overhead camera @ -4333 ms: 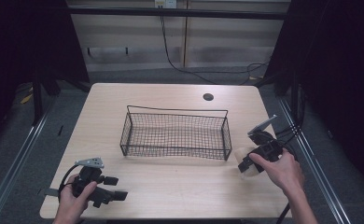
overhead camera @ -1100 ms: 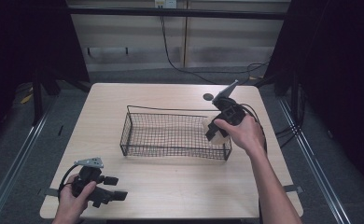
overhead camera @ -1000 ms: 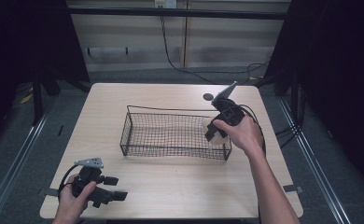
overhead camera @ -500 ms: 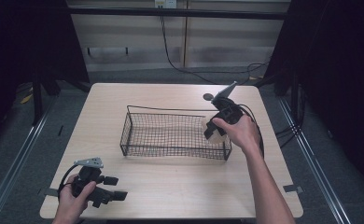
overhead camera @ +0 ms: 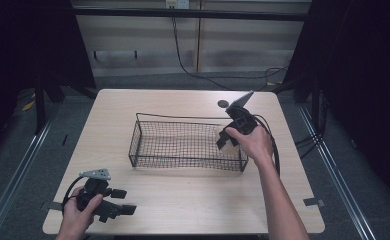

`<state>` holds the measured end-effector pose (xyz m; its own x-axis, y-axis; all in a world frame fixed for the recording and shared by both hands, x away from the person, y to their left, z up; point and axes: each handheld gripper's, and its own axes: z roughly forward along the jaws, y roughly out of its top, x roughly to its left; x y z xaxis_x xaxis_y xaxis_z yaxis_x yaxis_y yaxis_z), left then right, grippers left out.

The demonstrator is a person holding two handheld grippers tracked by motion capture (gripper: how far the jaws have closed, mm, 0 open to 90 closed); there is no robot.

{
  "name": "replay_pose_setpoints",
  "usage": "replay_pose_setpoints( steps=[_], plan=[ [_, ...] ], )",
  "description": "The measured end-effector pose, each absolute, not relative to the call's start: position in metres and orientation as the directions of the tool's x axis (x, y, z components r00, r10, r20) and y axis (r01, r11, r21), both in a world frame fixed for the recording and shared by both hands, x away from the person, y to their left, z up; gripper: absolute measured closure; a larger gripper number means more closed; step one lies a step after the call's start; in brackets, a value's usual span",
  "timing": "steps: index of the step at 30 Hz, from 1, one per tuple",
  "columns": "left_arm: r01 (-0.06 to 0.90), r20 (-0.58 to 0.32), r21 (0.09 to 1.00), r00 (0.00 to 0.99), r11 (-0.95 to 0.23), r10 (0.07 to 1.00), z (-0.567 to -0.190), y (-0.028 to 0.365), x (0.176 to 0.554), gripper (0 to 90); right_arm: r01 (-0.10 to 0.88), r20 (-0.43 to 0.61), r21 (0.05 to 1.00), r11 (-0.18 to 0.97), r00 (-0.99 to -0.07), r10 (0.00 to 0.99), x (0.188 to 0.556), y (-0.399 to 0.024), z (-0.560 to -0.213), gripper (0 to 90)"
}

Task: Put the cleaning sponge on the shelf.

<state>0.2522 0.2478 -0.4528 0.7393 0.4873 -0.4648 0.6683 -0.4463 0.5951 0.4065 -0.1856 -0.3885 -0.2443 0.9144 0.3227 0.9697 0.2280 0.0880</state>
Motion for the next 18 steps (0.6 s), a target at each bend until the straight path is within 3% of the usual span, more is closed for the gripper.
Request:
replay_pose_setpoints(
  steps=[18],
  plan=[
    [0.667,-0.462,0.604,0.739,-0.437,0.490,-0.452,0.248,0.252,18.3,0.978,0.320,0.066,0.196,-0.207,0.925,0.405,-0.188,-0.408,29.7]
  ],
)
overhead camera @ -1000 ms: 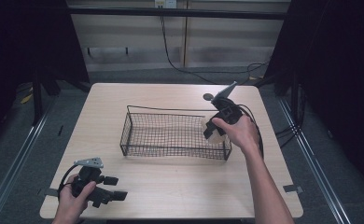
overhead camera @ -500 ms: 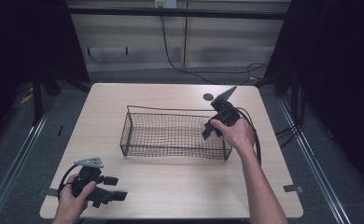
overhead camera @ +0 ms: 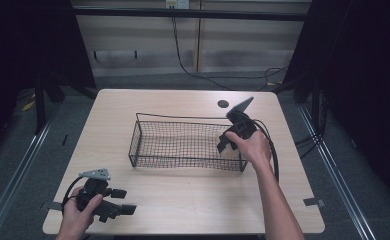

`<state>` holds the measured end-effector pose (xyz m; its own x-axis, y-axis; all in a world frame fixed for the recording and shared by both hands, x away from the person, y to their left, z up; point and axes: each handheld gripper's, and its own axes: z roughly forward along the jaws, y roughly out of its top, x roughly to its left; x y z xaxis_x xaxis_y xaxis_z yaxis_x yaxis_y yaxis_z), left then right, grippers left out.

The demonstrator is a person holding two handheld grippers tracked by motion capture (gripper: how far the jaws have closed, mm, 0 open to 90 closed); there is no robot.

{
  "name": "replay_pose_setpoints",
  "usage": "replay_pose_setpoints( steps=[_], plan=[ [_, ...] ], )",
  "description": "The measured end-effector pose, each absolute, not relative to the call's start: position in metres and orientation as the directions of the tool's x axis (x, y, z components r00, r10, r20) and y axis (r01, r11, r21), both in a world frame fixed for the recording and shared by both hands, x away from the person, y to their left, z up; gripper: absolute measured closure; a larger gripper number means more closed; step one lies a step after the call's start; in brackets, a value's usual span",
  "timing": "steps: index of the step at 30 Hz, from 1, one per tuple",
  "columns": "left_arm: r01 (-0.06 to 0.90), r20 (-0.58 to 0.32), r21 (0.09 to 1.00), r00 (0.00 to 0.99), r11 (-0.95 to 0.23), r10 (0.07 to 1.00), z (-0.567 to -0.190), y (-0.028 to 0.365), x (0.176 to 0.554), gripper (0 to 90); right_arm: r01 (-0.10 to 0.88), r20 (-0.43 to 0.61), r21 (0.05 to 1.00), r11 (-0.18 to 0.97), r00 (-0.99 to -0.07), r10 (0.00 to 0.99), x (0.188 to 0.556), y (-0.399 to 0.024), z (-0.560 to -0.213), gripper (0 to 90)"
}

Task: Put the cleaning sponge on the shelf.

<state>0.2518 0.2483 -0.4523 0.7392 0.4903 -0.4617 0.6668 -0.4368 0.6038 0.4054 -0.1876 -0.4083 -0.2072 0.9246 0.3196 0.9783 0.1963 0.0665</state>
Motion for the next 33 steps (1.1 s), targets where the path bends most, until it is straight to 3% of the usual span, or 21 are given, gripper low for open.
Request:
replay_pose_setpoints(
  steps=[33],
  plan=[
    [0.665,-0.460,0.605,0.741,-0.439,0.489,-0.452,0.248,0.252,18.3,0.991,0.198,0.011,0.131,-0.130,0.971,0.397,-0.178,-0.436,29.3]
  ],
)
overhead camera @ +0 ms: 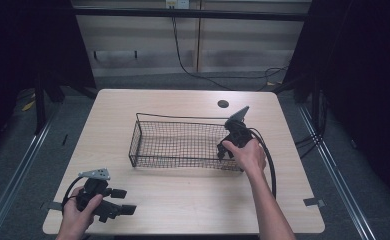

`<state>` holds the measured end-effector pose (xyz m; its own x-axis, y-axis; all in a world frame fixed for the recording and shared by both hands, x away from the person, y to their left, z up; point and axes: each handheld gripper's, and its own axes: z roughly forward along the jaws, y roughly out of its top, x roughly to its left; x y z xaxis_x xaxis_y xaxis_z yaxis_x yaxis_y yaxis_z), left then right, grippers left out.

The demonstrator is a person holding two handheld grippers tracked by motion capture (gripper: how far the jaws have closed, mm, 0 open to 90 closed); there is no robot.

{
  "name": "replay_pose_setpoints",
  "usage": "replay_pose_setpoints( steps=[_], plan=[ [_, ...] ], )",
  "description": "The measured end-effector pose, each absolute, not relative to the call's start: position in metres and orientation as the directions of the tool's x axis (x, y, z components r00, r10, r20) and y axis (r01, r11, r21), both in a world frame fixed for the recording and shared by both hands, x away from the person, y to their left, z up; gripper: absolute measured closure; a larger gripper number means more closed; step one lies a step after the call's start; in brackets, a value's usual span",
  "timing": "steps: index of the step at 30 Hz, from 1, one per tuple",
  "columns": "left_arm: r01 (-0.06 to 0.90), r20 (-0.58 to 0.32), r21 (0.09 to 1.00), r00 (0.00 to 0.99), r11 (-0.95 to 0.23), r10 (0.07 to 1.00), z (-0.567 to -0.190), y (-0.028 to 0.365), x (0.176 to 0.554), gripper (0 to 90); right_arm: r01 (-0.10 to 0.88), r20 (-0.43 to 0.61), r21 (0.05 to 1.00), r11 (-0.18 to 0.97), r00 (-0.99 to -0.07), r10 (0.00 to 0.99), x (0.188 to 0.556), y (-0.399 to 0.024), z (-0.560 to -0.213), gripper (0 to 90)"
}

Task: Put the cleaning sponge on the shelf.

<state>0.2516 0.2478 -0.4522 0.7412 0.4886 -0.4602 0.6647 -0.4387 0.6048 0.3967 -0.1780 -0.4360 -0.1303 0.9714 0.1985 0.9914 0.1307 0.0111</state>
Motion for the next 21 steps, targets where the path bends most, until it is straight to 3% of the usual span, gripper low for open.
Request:
replay_pose_setpoints(
  steps=[21],
  plan=[
    [0.663,-0.459,0.602,0.743,-0.445,0.486,-0.4525,0.2480,0.2521,18.3,0.993,0.159,0.016,0.115,-0.116,0.980,0.4015,-0.1706,-0.4416,28.9]
  ],
)
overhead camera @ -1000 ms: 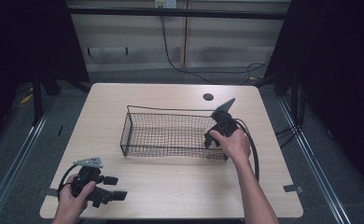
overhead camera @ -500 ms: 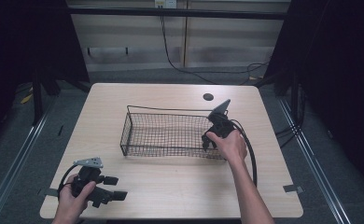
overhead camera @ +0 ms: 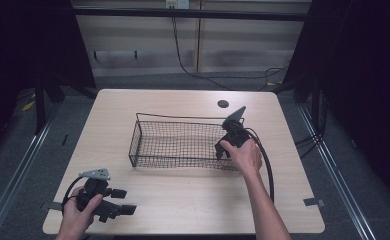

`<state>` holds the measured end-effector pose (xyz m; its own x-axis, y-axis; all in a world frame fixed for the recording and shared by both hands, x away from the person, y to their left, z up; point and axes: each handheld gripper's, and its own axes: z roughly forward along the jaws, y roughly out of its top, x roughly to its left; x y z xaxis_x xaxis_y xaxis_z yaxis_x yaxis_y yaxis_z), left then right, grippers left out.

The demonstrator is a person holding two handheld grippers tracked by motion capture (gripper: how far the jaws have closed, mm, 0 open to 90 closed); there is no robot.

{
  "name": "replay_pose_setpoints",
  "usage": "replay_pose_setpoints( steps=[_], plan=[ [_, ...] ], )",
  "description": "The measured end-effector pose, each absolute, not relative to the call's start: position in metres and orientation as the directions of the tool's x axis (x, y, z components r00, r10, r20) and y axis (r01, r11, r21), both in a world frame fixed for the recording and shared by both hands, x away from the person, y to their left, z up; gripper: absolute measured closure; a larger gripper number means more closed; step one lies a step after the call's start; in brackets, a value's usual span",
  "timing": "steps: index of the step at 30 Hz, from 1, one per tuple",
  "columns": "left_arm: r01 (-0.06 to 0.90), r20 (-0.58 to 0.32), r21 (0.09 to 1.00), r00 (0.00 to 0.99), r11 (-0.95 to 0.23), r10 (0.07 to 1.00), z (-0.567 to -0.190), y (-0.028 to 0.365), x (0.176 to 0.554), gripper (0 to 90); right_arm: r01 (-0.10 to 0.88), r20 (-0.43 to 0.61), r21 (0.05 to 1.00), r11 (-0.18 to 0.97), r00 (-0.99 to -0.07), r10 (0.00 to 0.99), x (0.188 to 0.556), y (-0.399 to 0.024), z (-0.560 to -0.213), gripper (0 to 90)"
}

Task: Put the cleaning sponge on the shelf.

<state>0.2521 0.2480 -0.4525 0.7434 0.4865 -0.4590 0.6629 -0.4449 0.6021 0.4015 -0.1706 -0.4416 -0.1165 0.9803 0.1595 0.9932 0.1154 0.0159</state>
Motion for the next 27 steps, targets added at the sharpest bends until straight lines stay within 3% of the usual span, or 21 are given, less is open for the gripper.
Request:
replay_pose_setpoints(
  steps=[27],
  plan=[
    [0.666,-0.463,0.604,0.740,-0.438,0.487,-0.4521,0.2481,0.2519,18.3,0.989,0.172,-0.011,0.145,-0.141,0.975,0.3998,-0.1704,-0.4389,20.2]
  ],
)
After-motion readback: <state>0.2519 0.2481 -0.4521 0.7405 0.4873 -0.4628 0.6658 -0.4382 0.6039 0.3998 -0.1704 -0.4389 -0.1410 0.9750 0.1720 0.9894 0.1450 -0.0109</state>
